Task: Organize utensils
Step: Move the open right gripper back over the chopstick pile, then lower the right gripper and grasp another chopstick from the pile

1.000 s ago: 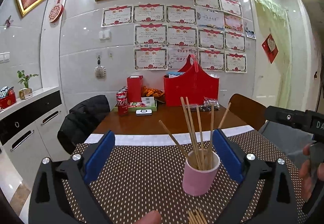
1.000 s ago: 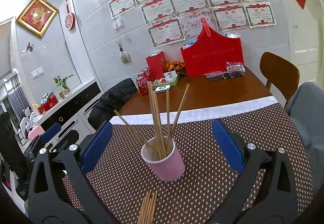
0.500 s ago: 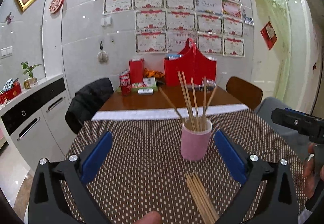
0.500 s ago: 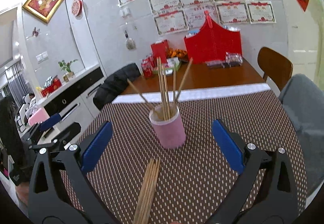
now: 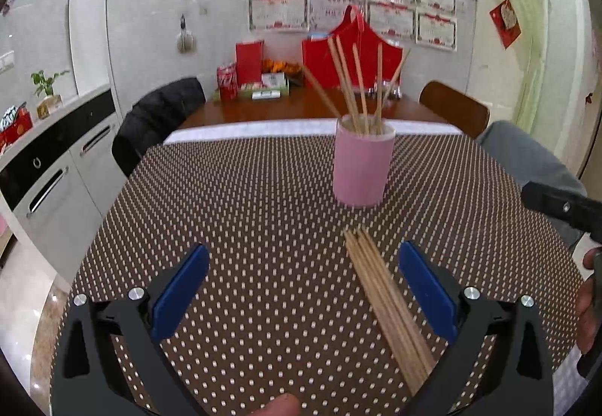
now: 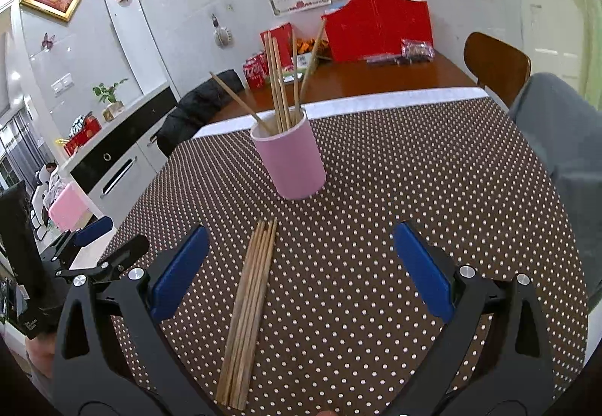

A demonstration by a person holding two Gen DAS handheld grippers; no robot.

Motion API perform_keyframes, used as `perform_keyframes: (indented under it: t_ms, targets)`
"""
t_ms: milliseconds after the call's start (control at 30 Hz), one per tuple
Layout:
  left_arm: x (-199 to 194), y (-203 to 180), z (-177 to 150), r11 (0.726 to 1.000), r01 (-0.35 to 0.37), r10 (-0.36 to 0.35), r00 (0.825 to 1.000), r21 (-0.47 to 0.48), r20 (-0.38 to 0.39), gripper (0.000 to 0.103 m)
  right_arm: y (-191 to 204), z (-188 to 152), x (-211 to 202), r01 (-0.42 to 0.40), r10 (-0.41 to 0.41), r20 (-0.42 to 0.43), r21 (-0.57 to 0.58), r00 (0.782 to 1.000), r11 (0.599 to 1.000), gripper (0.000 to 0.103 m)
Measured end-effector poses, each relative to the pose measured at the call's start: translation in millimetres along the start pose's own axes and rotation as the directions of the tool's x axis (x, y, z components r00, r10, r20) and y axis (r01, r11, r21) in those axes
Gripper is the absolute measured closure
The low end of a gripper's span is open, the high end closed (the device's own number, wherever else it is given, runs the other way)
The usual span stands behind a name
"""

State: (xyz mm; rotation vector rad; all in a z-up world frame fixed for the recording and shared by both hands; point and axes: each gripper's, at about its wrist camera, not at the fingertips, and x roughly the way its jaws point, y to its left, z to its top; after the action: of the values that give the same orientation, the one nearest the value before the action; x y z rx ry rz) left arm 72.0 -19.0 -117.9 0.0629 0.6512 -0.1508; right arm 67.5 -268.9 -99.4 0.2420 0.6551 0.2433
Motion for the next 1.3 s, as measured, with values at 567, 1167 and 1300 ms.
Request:
perform_keyframes:
  t_ms: [567,1167,1300]
  targets:
    - [64.0,-29.4,-62.5,0.996,0.039,-0.014,0.956,0.079,-0.294,0.004,-19.7,-40.3,24.7,0.018,-0.015,-0.123,0.026,0.992,0.999,0.006]
    - [105.0,-48.6,-40.3,0.997,0.011,0.013,0.947,0.071,-0.322,0.004,-32.0,-47.1,35.4,0.013,-0.007,-0.166,0.036,0.986,0.999,0.006]
    - [108.4,-60.9,-43.0,0.997,0.015,0.014,0.937,0.08,-0.348,0.004,-30.0,-47.6,37.7,0.008,-0.003,-0.174,0.029,0.985,1.0,0.006]
